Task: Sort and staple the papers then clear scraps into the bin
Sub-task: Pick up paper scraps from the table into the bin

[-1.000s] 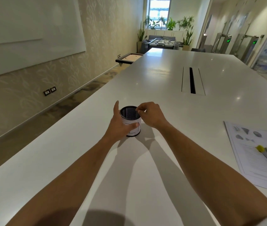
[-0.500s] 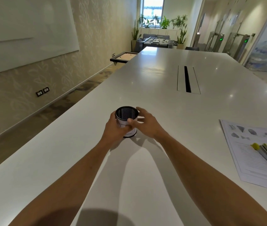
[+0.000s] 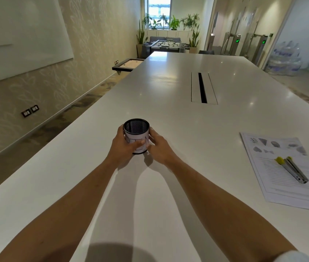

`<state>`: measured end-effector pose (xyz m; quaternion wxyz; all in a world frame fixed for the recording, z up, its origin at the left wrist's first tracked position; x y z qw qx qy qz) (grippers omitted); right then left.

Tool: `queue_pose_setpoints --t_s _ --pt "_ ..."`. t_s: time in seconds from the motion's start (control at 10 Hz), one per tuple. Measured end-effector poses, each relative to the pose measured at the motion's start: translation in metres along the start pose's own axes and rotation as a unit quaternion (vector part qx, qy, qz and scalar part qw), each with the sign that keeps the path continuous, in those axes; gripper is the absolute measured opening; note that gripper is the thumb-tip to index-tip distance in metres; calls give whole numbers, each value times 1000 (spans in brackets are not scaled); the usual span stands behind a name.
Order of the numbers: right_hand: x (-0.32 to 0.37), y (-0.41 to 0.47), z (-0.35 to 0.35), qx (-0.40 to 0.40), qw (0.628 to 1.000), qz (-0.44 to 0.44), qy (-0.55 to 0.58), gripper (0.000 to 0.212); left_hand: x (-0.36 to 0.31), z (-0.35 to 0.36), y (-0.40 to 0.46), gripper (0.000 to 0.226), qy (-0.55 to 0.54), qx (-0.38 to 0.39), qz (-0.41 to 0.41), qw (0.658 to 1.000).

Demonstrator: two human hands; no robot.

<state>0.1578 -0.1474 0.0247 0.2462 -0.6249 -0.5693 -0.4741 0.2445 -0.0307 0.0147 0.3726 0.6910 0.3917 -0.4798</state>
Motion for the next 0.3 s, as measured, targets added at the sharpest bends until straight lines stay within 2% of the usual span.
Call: queue_pose_setpoints --t_s 0.2,0.3 --pt "-6 -1 4 10 999 24 -22 74 1 6 2 71 -31 28 8 999" --pt "-5 -8 7 14 998 40 -45 79 0 8 -9 93 -68 57 2 996"
Point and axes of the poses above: each hand's wrist, its own y-axis towards the middle knuckle, its own z-axis out of the palm, x = y × z, the point moved 6 cm from there along y, towards the middle knuckle, and after that the axes turned 7 degrees about -z, right-handed, at the moved point
